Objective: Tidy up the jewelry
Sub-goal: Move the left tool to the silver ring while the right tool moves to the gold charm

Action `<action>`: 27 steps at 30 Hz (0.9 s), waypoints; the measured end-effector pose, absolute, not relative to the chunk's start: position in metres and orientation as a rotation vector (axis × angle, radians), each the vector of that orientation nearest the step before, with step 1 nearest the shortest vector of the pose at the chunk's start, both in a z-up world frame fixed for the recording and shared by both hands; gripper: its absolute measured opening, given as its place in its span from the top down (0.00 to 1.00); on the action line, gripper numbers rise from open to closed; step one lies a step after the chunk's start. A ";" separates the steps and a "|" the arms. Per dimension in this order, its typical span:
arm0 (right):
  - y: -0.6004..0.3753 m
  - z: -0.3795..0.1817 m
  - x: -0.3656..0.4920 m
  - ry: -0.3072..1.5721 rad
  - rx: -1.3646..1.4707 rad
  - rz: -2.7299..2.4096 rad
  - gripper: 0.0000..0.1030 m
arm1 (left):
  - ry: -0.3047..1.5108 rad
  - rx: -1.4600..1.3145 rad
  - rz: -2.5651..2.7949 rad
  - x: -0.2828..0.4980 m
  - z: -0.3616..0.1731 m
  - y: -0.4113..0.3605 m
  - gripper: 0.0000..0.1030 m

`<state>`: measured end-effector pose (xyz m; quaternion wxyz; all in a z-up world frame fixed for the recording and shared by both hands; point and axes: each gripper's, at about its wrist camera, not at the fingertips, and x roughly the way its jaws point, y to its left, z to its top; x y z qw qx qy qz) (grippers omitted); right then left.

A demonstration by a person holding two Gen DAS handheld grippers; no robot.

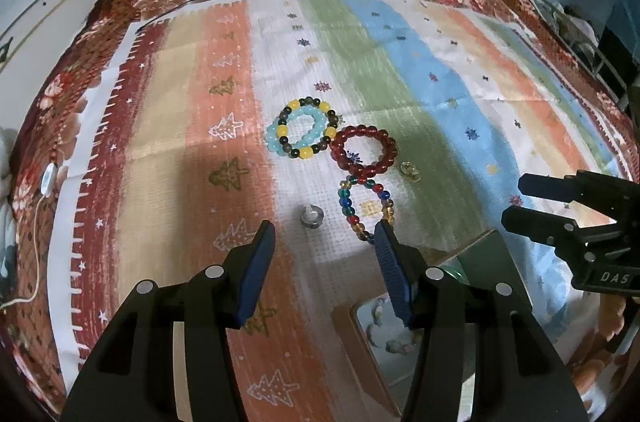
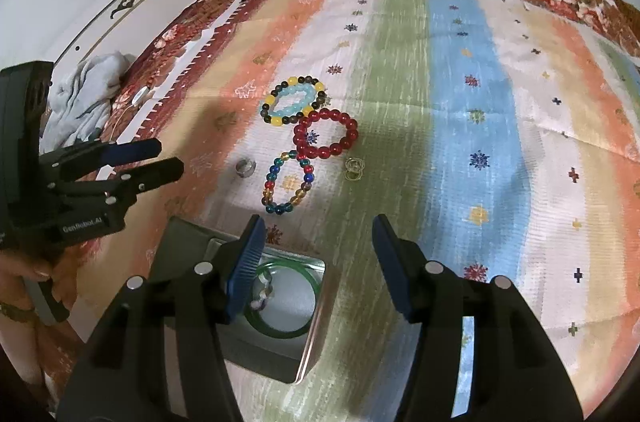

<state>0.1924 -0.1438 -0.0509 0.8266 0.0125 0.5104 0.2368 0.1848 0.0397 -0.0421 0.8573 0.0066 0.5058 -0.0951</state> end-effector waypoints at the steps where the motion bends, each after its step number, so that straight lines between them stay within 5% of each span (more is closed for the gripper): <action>1: -0.144 -0.052 0.196 1.093 0.037 0.512 0.45 | 1.066 0.015 -0.200 0.186 -0.043 0.040 0.50; 27: -0.132 -0.078 0.242 1.169 0.021 0.505 0.38 | 1.151 -0.013 -0.231 0.220 -0.066 0.040 0.41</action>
